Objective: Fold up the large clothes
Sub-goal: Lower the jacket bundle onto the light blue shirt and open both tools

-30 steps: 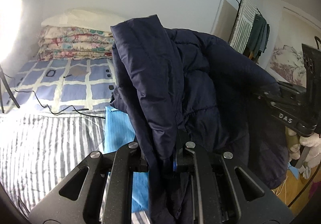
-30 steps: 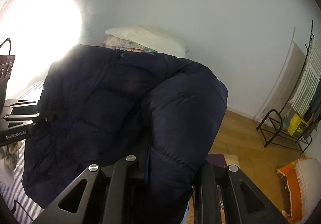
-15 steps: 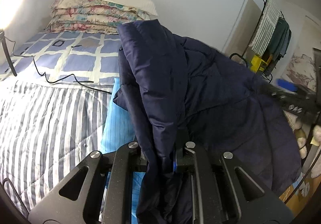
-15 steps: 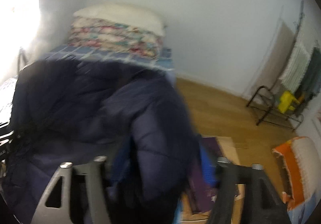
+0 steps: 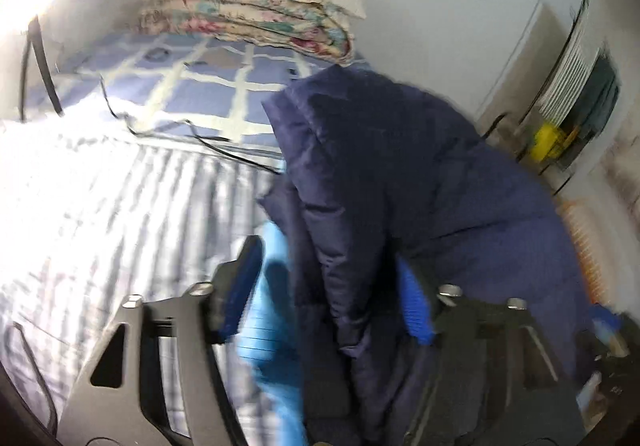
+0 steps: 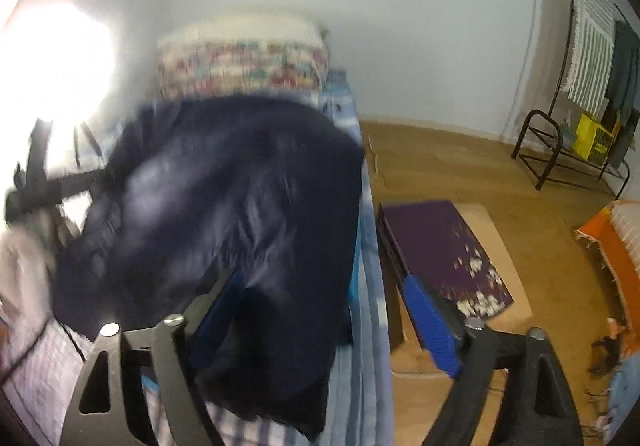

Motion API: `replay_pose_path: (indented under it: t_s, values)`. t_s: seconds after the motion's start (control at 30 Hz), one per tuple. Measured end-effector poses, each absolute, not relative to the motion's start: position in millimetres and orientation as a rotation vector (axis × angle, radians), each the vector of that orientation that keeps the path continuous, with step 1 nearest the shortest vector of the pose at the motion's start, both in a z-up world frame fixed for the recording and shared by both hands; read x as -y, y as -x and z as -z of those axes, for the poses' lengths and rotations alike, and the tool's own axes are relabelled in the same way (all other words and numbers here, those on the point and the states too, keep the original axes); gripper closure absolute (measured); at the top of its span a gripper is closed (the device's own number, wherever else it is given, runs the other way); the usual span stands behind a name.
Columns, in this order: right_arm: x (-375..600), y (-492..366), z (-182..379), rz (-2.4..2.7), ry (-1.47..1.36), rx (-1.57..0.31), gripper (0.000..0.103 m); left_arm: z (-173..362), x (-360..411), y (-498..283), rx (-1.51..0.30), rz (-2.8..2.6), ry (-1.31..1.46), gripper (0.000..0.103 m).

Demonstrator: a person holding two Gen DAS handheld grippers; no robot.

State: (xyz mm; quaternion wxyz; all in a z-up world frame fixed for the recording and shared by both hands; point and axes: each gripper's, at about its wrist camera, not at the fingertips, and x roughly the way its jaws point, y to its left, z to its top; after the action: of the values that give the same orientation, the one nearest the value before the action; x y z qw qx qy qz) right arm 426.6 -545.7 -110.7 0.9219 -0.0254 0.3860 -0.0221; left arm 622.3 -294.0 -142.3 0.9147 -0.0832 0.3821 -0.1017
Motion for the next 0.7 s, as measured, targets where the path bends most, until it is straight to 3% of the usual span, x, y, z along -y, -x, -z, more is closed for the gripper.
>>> replay_pose_path:
  t_s: [0.17,0.23,0.7]
  values:
    - [552.2,-429.6,119.6,0.084,0.010,-0.842,0.027,118.8,296.0,-600.4,-0.744,0.147,0.040,0.035]
    - [550.3,-416.9,106.2,0.084,-0.009,-0.814,0.033,92.7,287.8,-583.9,-0.709,0.156,0.039,0.036]
    - [505.9,-282.2,-25.6,0.051,-0.066,-0.598,0.031,-66.5,246.1,-402.5,-0.471,0.256,-0.023,0.036]
